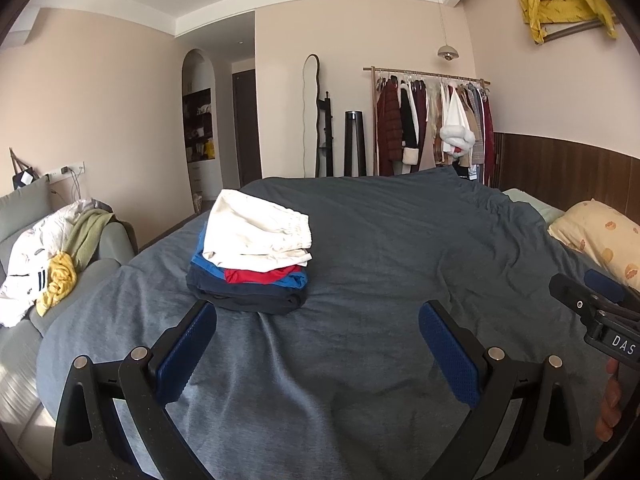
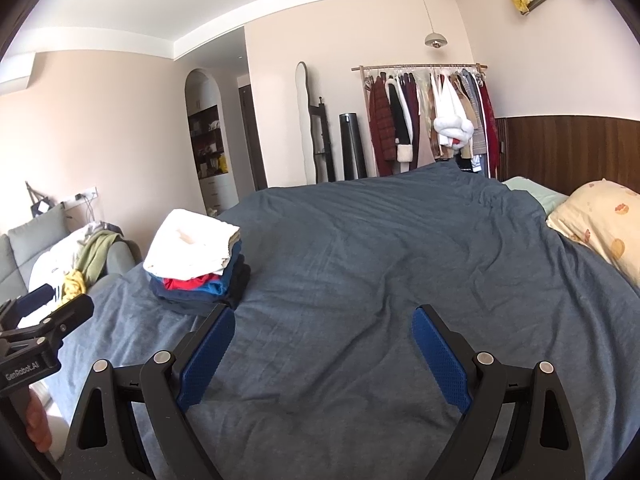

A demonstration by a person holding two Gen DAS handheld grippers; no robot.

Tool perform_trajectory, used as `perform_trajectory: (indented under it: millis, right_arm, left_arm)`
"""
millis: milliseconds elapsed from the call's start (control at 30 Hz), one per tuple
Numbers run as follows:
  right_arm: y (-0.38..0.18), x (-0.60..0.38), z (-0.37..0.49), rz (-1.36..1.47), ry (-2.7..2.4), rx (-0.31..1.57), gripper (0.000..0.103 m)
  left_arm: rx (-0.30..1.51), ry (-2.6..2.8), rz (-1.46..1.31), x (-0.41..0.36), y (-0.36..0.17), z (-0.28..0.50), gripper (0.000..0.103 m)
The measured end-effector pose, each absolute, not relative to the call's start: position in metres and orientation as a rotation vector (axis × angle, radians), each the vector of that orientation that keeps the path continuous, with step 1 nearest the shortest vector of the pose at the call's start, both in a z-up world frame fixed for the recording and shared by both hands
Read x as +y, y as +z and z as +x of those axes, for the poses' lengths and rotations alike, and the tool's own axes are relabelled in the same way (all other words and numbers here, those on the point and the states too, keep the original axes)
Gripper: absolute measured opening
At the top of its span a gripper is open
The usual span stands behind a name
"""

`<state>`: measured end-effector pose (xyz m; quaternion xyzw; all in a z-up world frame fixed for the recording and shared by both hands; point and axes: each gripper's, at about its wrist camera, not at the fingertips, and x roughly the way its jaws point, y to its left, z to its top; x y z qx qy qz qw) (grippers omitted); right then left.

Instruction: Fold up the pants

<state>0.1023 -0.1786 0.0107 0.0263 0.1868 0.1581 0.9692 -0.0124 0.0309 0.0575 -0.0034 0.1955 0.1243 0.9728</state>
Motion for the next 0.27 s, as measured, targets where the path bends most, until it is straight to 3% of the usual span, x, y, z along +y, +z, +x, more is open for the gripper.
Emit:
perform_trajectory:
  millis: [267]
  right_arm:
    - [0.0102, -0.1771, 0.1014, 0.053, 0.317, 0.377, 0.091]
  left_arm:
    - [0.388, 0.271, 0.008, 0.0272, 0.0562, -0.0126, 0.103]
